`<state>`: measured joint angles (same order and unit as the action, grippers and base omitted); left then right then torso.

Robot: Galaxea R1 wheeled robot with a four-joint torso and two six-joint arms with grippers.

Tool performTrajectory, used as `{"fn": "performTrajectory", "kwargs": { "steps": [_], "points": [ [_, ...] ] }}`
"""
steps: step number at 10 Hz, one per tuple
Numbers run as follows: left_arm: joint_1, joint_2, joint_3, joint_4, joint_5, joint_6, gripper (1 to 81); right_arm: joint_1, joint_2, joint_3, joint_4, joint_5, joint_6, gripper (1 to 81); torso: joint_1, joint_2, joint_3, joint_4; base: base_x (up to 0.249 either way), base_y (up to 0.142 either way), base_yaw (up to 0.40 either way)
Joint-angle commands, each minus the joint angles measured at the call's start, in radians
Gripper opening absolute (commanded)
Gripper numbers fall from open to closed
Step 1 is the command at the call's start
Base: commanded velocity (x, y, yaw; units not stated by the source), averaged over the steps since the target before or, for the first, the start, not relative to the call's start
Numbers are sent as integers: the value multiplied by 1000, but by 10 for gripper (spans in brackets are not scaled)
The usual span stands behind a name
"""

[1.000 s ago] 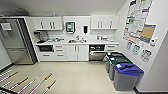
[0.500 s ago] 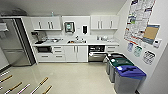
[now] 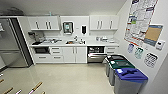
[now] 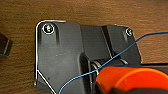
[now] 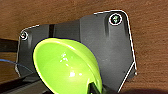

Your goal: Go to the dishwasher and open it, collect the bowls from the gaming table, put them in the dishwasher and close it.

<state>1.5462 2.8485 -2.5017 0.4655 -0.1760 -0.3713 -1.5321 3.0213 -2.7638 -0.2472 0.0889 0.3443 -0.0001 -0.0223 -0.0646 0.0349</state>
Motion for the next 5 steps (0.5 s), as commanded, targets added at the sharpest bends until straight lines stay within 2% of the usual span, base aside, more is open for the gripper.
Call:
{"fn": "performTrajectory", "kwargs": {
  "steps": [1,4,5],
  "points": [
    [-37,-13,4,-2,39,-1,10,42,-5,0,-9,-43,1,10,0,0,0,0,164,-75,0],
    [-37,-13,6,-2,39,-2,10,43,-6,0,-7,-43,1,10,0,0,0,0,164,-70,0],
    [-37,-13,6,-2,39,-3,10,45,-6,0,-7,-43,1,10,0,0,0,0,164,0,0]
  ]
}}
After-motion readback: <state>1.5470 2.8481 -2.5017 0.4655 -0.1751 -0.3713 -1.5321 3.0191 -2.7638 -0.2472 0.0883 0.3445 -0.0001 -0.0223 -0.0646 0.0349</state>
